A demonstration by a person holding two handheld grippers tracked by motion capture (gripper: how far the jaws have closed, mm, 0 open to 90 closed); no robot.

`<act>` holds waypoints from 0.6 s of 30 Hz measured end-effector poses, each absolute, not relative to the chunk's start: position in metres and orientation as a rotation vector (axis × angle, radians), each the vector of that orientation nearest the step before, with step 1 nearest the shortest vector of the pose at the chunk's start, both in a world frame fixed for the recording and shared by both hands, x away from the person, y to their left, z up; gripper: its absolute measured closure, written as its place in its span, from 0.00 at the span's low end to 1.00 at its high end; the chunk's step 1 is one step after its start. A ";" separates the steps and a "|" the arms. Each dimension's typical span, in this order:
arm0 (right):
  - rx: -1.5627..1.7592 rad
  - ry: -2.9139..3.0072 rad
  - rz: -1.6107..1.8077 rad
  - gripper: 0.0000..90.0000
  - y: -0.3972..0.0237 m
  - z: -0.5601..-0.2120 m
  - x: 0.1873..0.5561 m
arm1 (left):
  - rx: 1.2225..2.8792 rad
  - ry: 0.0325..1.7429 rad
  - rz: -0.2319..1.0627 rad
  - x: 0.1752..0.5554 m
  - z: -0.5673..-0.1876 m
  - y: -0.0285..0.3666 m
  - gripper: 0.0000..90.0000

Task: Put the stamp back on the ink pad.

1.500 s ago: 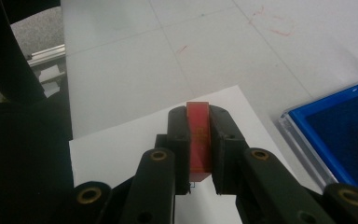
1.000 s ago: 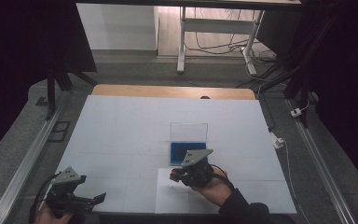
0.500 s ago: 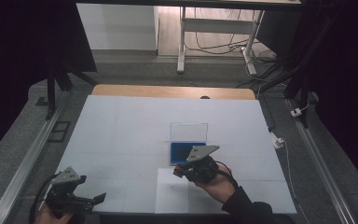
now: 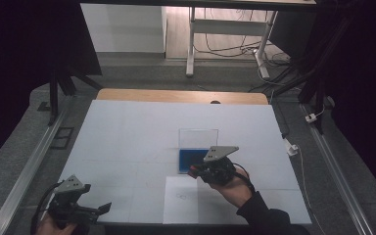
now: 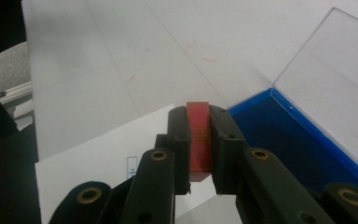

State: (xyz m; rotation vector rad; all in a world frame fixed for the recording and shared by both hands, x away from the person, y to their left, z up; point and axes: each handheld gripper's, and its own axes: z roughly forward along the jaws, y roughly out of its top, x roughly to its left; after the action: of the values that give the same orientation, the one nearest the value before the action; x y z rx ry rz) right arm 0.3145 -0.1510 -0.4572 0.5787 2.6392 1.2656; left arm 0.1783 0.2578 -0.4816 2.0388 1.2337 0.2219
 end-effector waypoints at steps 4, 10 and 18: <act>0.603 2.622 1.258 0.89 -0.154 -0.457 0.320 | 2.036 1.232 0.220 0.178 -0.481 0.258 0.00; 0.617 2.611 1.246 0.89 -0.156 -0.458 0.327 | 2.037 1.232 0.220 0.178 -0.481 0.258 0.00; 0.629 2.596 1.241 0.89 -0.160 -0.458 0.339 | 2.038 1.232 0.221 0.178 -0.482 0.258 0.00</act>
State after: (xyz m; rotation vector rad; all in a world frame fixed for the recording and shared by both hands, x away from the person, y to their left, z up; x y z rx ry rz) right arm 0.3385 -0.1595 -0.4581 0.6286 2.5959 1.2412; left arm 0.1780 0.2580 -0.4816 2.0381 1.2322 0.2207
